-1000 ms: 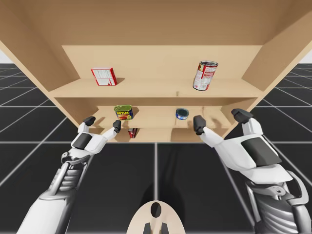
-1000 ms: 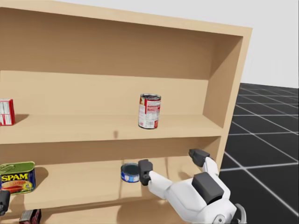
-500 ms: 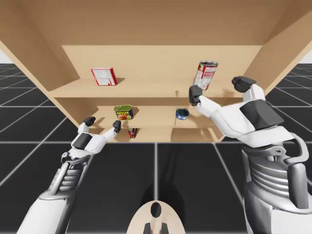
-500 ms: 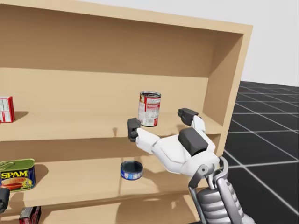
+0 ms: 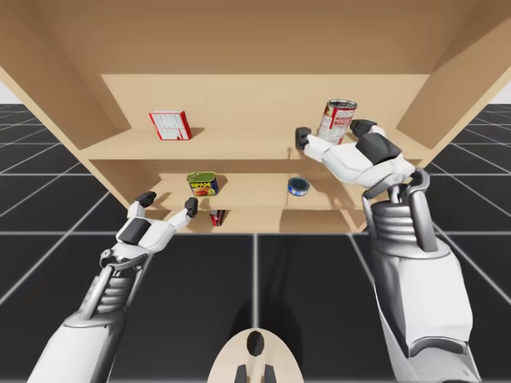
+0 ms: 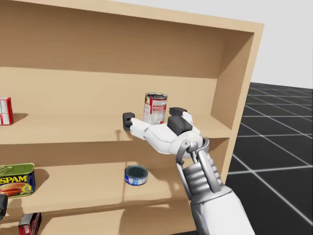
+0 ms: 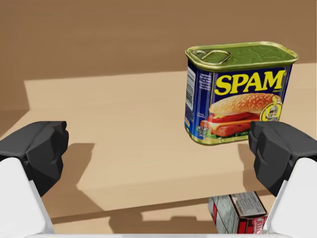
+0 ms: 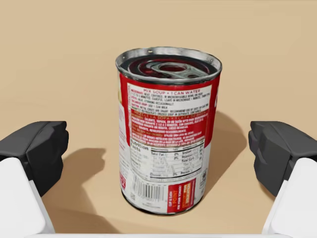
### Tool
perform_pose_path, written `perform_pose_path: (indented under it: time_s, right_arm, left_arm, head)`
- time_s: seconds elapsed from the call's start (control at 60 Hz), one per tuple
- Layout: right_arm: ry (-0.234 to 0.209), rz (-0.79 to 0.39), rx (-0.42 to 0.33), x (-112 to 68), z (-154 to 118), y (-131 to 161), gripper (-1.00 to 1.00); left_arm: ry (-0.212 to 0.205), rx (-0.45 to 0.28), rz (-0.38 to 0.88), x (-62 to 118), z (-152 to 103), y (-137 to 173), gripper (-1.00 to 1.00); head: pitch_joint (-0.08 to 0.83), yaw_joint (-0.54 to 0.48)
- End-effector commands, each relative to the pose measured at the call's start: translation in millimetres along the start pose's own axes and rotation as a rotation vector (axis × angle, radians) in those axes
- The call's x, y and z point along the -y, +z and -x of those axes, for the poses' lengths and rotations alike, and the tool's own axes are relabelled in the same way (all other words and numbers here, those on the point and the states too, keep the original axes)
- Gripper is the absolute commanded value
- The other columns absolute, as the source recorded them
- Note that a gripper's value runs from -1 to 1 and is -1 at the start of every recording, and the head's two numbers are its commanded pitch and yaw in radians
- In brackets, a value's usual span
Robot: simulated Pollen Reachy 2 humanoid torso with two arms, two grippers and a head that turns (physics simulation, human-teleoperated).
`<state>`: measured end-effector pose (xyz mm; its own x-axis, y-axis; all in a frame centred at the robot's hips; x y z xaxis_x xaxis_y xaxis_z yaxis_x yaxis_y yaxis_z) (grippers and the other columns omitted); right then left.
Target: Find the tomato soup can on the shelf and bring it to me.
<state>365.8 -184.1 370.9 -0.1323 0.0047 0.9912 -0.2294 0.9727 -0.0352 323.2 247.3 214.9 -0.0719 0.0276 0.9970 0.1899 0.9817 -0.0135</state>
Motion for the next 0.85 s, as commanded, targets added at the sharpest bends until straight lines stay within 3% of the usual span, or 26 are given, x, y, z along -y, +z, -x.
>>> perform_pose_path:
  time_s: [0.017, 0.117, 0.15, 0.167, 0.183, 0.2, 0.4, 0.55, 0.683, 0.85]
  right_arm:
    - [-0.008, 0.029, -0.095, 4.1, 3.3, -18.6, -1.0]
    - [-0.008, 0.023, -0.103, 8.4, 4.8, -23.3, -1.0]
    - [-0.011, 0.01, -0.106, 10.8, 5.7, -24.2, -0.8]
    - [-0.011, 0.015, -0.101, 10.5, 5.9, -23.8, -0.59]
    - [-0.017, 0.033, -0.085, 11.0, 6.9, -23.6, 0.67]
    - [-0.013, 0.037, -0.087, 11.2, 6.9, -23.5, 1.0]
    - [-0.024, 0.031, -0.072, 11.4, 1.9, -17.6, 1.0]
    - [-0.014, 0.041, 0.039, 7.1, -21.8, -2.3, 1.0]
    - [0.015, 0.032, 0.113, -2.2, -38.3, 30.2, 1.0]
    - [0.037, 0.015, 0.142, -18.9, -28.9, 75.3, 1.0]
  left_arm:
    - [-0.002, -0.003, -0.001, 0.3, 0.3, -0.2, -1.0]
    - [-0.002, -0.004, -0.001, 0.5, 0.6, -0.4, -1.0]
    - [-0.003, -0.004, -0.001, 0.6, 0.8, -0.5, -1.0]
    - [-0.003, -0.004, -0.001, 0.7, 0.9, -0.6, -1.0]
    - [-0.004, -0.005, -0.002, 0.7, 1.0, -0.7, -1.0]
    - [-0.006, -0.005, -0.003, 0.8, 1.2, -0.7, -1.0]
    - [-0.011, -0.007, -0.004, 1.5, 2.0, -1.2, -1.0]
    - [-0.011, -0.006, -0.008, 1.1, 1.8, -1.6, -1.0]
    - [-0.011, -0.006, -0.007, 1.4, 2.0, -1.9, -1.0]
    - [-0.013, -0.008, -0.006, 1.9, 2.9, -2.6, -1.0]
  head:
    - [0.19, -0.3]
    - [0.191, -0.3]
    - [0.193, -0.3]
    - [0.193, -0.3]
    - [0.193, -0.3]
    - [0.193, -0.3]
    - [0.195, -0.3]
    - [0.193, -0.3]
    - [0.195, -0.3]
    - [0.199, -0.3]
